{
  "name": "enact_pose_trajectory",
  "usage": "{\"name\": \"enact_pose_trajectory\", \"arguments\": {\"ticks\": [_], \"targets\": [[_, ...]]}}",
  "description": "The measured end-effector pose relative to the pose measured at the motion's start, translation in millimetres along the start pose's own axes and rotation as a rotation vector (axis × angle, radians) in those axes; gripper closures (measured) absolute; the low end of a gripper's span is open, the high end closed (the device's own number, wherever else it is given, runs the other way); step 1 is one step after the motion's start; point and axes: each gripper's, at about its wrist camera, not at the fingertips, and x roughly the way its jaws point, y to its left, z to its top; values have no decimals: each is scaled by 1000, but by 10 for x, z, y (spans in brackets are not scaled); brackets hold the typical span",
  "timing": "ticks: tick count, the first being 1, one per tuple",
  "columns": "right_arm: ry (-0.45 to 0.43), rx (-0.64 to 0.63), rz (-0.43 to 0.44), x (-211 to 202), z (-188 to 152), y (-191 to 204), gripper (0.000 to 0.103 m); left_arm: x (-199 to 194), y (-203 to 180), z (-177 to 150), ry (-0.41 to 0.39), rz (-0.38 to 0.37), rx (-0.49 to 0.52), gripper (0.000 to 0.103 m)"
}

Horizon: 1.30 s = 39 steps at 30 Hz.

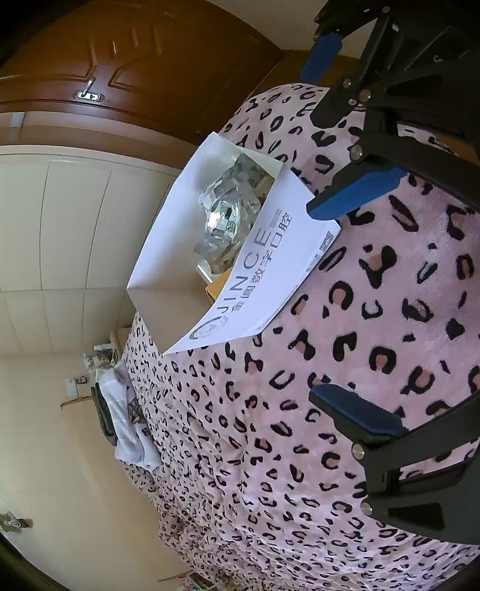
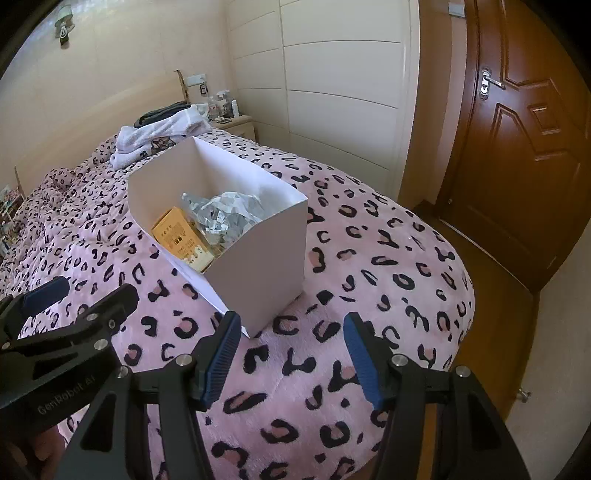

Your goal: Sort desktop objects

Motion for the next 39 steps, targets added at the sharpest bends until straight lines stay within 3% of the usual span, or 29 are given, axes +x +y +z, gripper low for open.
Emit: {"name": "enact_pose_trajectory", "arguments": {"ticks": [13,23,39], "targets": [[-1,-14,9,58,109,151,44,14,153,39,4,19,-31,12],[37,-14,-17,116,308,333,44,66,305,256,17,42,-20,12],[48,-20,-66,121,407,335,44,93,253,372,17,37,16,12]]}}
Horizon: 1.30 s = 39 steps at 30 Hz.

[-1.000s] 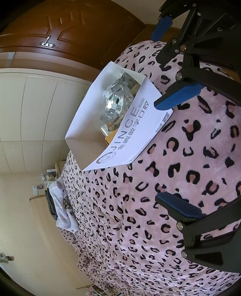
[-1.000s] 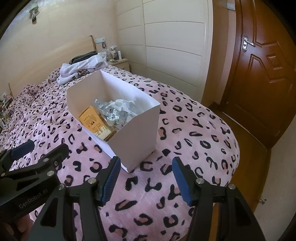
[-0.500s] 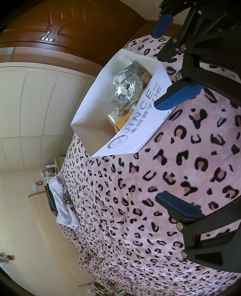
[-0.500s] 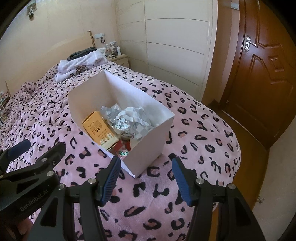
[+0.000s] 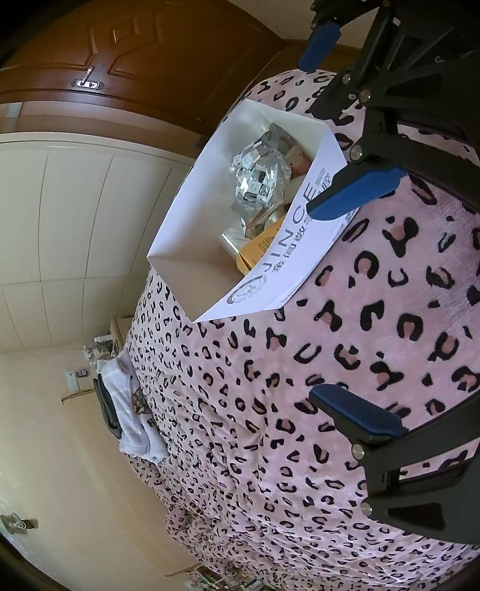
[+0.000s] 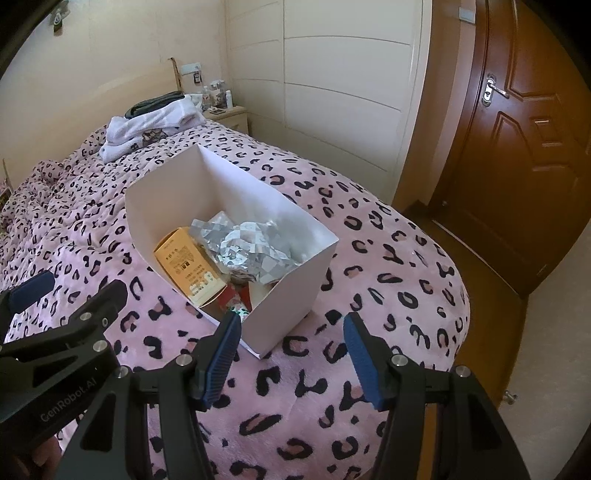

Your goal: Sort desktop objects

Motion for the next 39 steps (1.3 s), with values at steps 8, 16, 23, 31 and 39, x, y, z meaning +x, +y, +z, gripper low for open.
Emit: {"name": "enact_pose_trajectory", "arguments": {"ticks": [8,16,23,31,39], "targets": [[10,6,-23,37,24,-17,44,-19,-14,32,-1,-15,19,12],[7,-11,-42,43,114,23,44,6,-19,134,-1,-12,54,12],[5,-12,-53,65,163,41,44,29,-12,186,0,-6,64,12],[6,-12,-55,74,162,44,44,34,-9,197,-2,-4,66,12],[6,-17,-56,76,155,50,44,33,26,186,1,-9,58,12]]}}
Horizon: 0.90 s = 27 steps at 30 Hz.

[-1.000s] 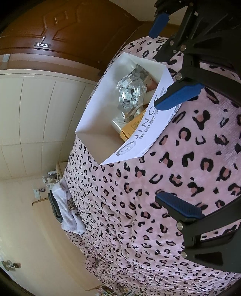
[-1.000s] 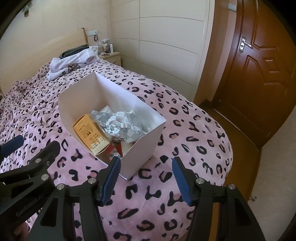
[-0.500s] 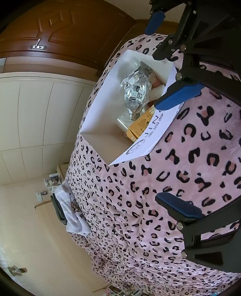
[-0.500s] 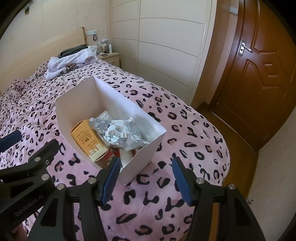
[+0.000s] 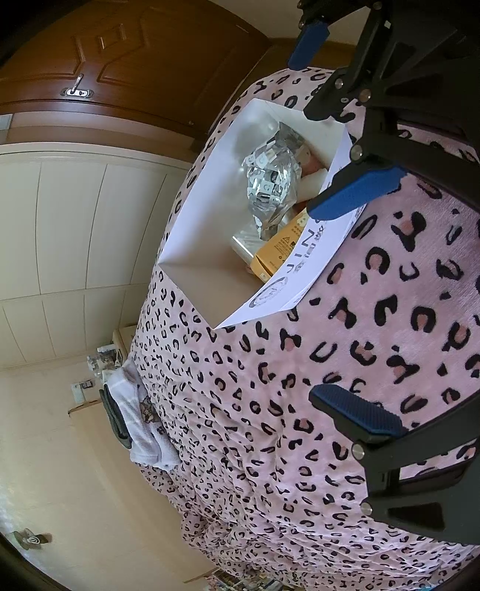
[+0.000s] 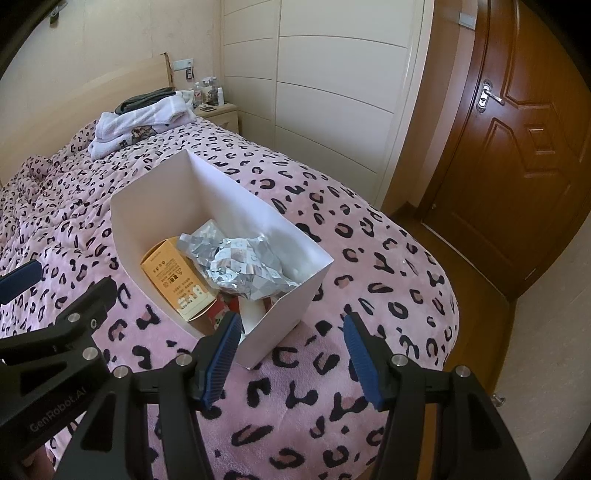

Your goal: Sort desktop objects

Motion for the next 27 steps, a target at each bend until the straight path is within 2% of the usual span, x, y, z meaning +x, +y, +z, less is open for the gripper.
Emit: {"name": "enact_pose_trajectory", "arguments": {"ticks": [27], "targets": [[4,7,1,3,-39,-67,44,1,-57,-53,12,-10,-2,12]]}}
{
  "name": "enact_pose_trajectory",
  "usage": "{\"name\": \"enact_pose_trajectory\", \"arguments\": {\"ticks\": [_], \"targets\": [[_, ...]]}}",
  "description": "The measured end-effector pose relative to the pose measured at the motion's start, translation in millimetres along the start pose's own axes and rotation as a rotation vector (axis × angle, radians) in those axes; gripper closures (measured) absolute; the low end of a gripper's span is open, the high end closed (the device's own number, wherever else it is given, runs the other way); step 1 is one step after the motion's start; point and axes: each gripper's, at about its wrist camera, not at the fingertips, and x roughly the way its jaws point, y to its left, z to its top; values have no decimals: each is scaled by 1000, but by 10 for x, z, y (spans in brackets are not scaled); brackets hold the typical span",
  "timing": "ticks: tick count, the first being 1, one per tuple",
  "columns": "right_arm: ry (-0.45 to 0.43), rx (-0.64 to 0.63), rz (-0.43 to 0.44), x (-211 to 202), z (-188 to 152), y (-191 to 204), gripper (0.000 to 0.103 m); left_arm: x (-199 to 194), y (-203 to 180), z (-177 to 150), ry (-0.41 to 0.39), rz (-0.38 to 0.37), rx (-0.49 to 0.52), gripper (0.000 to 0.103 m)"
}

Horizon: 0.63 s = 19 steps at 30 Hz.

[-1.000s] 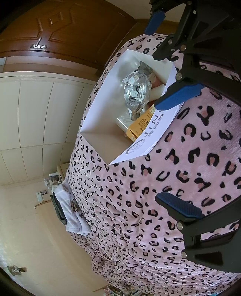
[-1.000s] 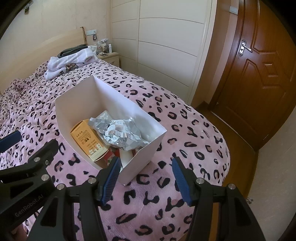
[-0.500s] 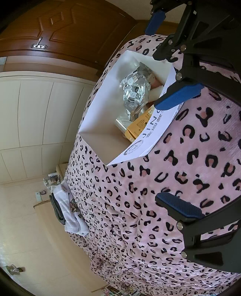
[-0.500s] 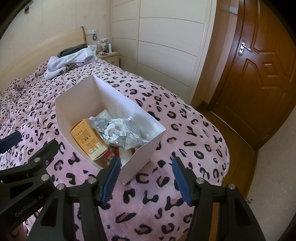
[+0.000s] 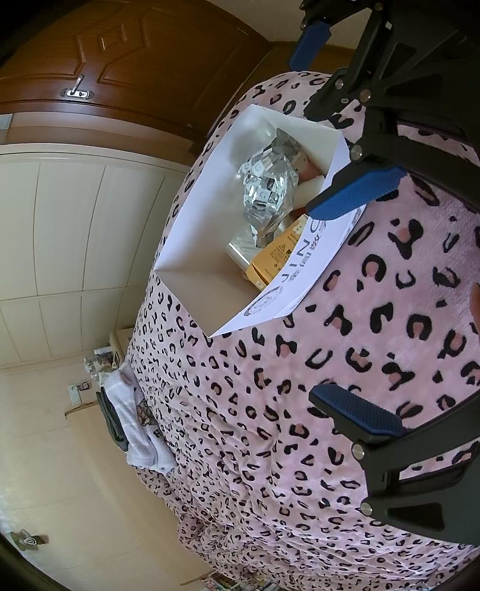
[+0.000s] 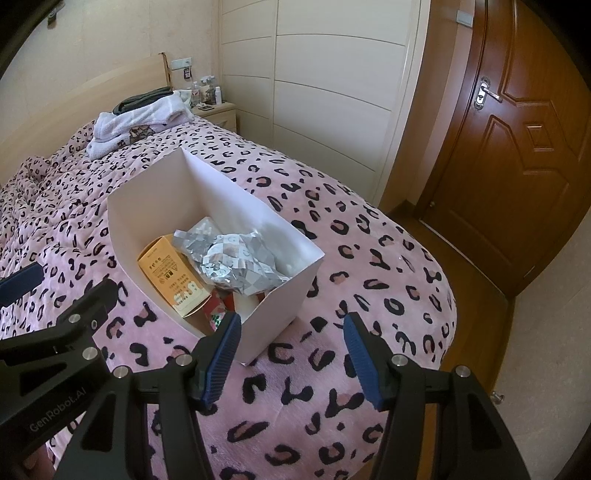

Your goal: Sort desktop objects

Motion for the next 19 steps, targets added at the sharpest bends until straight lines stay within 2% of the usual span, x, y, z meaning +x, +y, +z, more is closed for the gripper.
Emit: {"name": "enact_pose_trajectory", "arguments": {"ticks": [19], "targets": [[0,-7,-6,-23,14,-17,44,-31,-45,5,-24,-3,15,12]]}}
